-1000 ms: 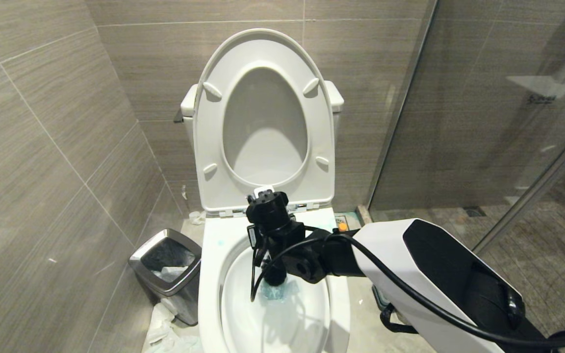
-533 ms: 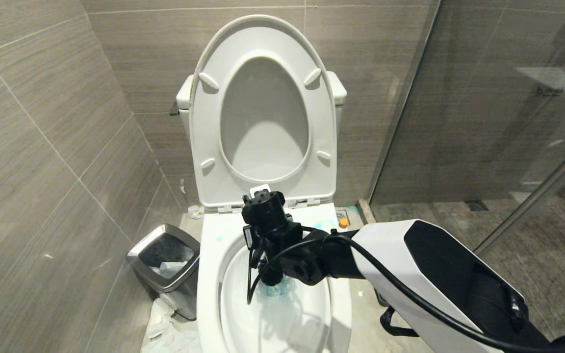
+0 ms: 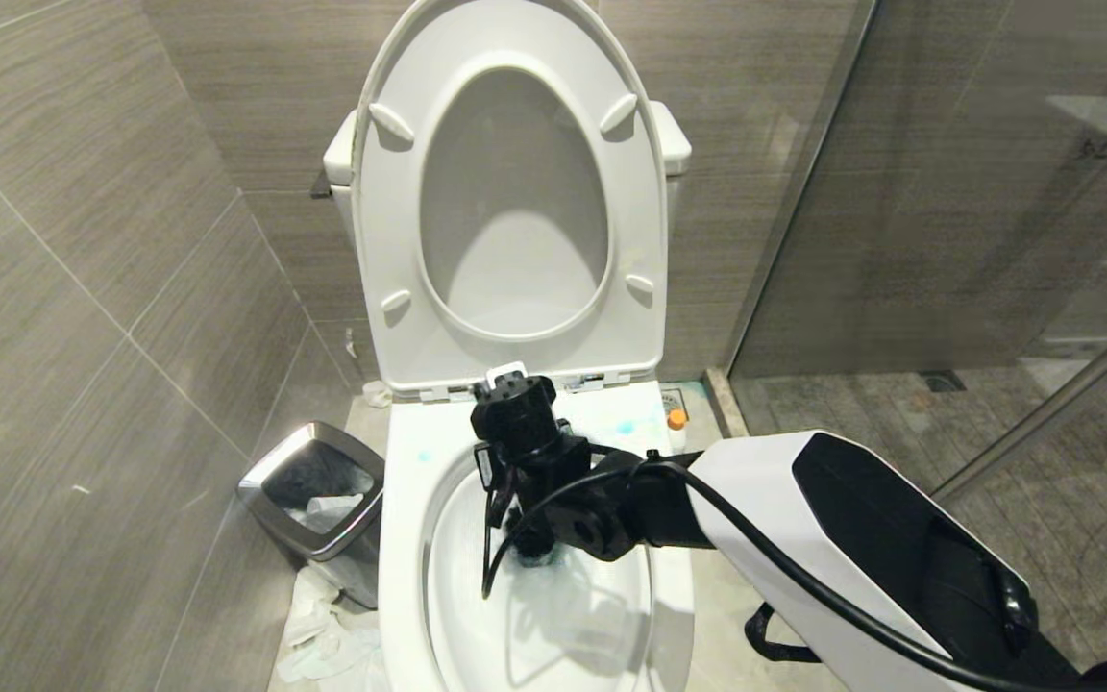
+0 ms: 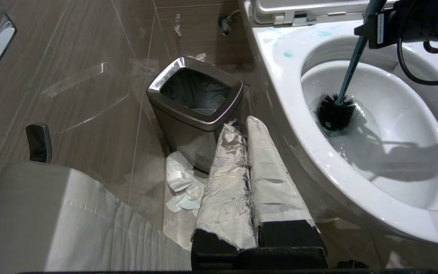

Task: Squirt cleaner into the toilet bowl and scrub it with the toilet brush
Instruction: Scrub the toilet bowl

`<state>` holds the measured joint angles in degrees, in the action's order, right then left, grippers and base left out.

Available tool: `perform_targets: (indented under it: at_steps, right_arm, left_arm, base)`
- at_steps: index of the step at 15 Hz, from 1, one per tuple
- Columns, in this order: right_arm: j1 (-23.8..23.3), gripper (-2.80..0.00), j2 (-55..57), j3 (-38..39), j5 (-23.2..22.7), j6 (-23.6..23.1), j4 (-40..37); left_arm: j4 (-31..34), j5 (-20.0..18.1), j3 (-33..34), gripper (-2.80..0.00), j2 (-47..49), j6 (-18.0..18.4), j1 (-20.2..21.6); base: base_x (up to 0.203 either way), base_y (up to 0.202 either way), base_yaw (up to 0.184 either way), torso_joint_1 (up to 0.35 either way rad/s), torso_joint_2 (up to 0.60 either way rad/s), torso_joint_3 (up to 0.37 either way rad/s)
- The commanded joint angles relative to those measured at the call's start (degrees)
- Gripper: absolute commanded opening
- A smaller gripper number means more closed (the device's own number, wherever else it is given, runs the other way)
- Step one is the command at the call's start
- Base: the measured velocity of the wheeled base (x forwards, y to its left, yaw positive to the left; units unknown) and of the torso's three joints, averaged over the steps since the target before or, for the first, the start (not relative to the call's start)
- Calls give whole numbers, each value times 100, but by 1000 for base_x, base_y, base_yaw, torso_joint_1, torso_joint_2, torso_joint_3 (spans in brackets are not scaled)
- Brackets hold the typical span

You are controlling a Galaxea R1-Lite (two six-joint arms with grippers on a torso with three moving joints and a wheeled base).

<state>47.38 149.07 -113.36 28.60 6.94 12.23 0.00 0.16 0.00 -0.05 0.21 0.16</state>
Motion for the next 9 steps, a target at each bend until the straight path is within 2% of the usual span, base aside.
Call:
perform_targets:
  at_steps: [1, 9]
  right_arm:
    - [56, -280, 79, 15, 31, 9, 8]
    - [201, -280, -544, 102, 225, -123, -300]
  left_arm:
    - [0, 2, 0, -280, 5, -3, 2]
    - [0, 2, 0, -280, 5, -3, 1]
  base:
    - [0, 0, 0, 0, 0, 0]
    - [0, 0, 0, 0, 0, 0]
